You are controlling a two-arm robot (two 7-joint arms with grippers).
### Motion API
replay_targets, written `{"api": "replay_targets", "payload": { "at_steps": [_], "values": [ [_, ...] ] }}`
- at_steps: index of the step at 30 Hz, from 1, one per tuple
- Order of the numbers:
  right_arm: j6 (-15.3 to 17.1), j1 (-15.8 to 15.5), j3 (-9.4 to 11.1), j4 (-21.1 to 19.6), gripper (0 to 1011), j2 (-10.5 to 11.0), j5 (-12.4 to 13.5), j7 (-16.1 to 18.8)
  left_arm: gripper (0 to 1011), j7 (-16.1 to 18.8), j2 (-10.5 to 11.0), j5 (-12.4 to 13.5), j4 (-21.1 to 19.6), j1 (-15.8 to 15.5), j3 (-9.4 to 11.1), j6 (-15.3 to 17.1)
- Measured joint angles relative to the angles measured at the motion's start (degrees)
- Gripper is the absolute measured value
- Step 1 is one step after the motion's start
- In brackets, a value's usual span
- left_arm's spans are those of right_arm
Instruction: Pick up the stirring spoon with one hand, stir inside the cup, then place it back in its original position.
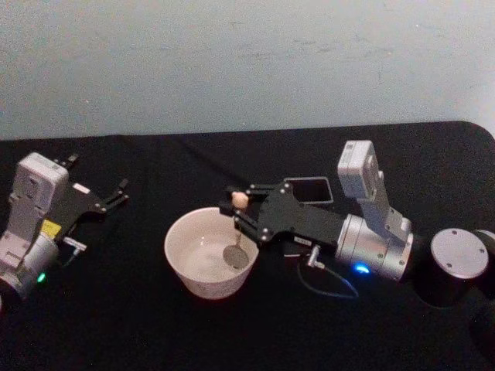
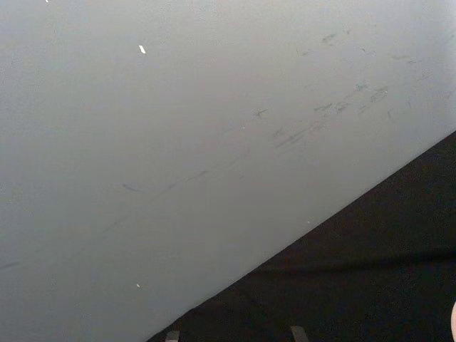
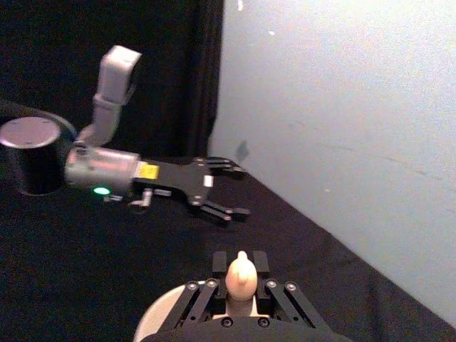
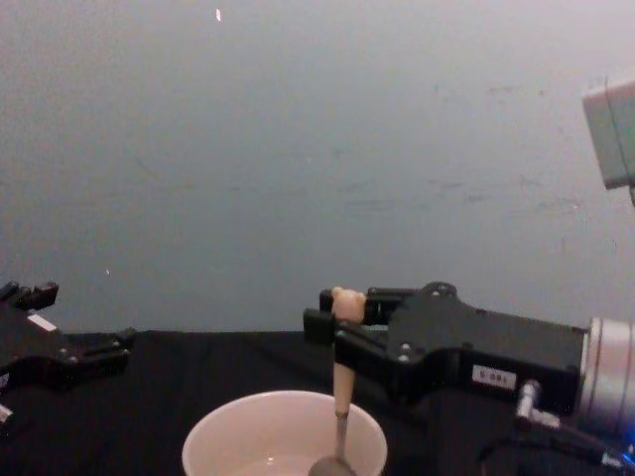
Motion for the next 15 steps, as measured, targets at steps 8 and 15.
{"api": "replay_targets", "payload": {
  "at_steps": [8, 15],
  "values": [
    [0.3, -1.2, -1.7, -2.7, 211, 0.7, 1.2, 1.8, 1002, 0.0, 0.0, 0.0, 0.0, 0.0, 0.0, 0.0],
    [0.5, -0.2, -3.0, -1.7, 211, -1.0, 1.5, 1.8, 1001, 0.0, 0.0, 0.0, 0.0, 0.0, 0.0, 0.0]
  ]
}}
